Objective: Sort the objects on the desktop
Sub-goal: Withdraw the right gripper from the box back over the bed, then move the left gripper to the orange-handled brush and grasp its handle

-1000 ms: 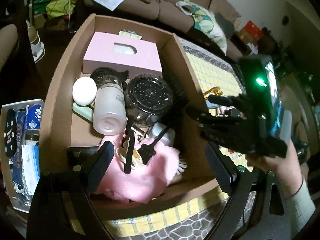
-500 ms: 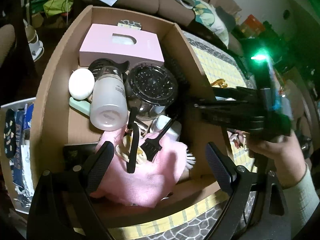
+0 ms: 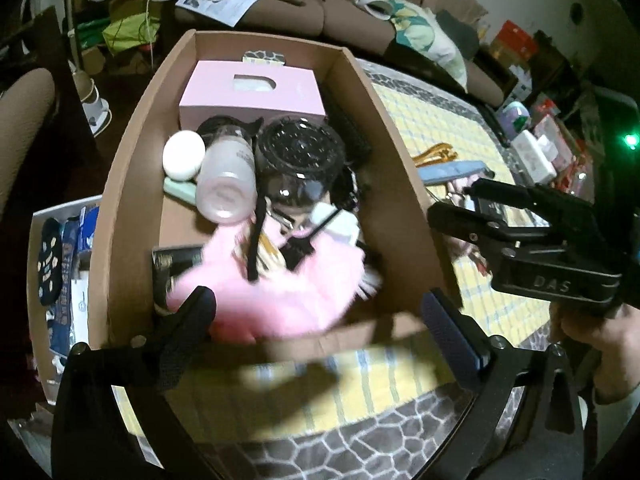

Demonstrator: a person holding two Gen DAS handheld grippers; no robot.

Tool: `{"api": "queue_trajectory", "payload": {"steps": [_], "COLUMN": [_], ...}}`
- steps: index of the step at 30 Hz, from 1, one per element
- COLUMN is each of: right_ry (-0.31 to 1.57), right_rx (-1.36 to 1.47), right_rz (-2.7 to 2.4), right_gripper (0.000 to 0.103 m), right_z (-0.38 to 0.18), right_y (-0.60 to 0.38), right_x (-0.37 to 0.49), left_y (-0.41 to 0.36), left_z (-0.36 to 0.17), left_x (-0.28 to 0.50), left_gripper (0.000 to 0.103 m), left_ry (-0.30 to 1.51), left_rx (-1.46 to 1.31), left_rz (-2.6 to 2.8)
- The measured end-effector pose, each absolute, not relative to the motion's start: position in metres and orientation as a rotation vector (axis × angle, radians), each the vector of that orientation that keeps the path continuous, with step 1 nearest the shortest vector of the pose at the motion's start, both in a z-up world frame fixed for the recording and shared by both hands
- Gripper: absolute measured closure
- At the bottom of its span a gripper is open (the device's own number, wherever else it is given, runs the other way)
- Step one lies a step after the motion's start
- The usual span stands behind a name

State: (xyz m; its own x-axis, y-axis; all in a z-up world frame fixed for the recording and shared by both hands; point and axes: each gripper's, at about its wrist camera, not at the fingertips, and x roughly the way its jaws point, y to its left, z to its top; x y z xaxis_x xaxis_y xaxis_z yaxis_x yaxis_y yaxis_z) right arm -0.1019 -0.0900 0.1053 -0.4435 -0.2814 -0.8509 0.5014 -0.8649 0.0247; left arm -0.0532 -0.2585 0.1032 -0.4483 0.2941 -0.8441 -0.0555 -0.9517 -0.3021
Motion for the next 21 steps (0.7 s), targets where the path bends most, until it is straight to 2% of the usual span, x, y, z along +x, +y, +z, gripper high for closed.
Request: {"api": "queue_trajectory", "payload": {"steps": [4,13,21], "right_ry": [0.286,0.202,0.109], "right_rx": [1.289,1.271,1.255], "right_rz": [-2.328,-2.356,-2.371], "right_gripper": [0.018,0.017,0.016], "right_z": [0.11,0.116,0.12], "right_y": [-0.071,-0.031,0.02], "right_x": [-0.079,-0.04,-0.025], "left_y": [-0.248,-0.223,-0.174], "left_z": [0.108,0.119,0.135], "left_x": [-0.035,-0.005,0.009], "left_gripper": [0.0,0.0,0.0], "left_ry": [-0.296,-0.314,-0.292], "left_rx": [-1.511,-1.475,-1.369], "left_rz": [2.524,2.539,2.536]}}
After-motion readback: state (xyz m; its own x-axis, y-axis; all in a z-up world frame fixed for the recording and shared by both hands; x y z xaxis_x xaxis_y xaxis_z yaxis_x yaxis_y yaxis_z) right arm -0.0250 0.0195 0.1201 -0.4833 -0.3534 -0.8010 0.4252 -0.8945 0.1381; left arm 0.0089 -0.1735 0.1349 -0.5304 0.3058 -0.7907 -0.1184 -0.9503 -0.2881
